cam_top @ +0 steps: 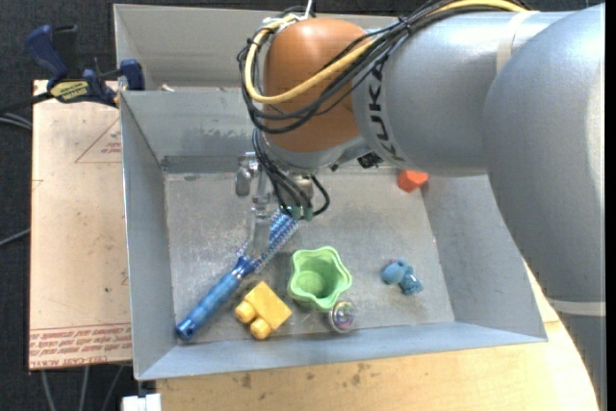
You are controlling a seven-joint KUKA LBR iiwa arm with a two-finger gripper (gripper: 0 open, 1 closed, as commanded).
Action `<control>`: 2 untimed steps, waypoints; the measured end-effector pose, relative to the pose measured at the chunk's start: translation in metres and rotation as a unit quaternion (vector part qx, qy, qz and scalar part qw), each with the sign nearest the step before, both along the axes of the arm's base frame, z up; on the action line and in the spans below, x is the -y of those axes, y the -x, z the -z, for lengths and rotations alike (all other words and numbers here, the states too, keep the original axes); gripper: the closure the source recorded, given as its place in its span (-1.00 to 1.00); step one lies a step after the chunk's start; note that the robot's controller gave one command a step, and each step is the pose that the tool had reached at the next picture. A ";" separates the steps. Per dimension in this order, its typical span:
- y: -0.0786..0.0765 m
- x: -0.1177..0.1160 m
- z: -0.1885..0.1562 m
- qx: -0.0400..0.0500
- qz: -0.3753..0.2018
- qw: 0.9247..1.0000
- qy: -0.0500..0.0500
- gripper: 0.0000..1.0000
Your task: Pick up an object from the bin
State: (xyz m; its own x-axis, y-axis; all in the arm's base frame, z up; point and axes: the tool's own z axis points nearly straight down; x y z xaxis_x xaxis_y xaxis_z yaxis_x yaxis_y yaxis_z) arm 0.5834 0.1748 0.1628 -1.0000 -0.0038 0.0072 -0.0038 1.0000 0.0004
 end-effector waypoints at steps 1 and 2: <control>0.053 0.049 0.089 0.011 -0.152 0.988 -0.001 -1.00; 0.058 0.050 0.093 0.004 -0.152 0.988 0.000 1.00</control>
Offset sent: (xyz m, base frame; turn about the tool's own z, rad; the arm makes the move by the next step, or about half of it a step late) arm -0.0582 -0.0498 -0.0928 -0.3078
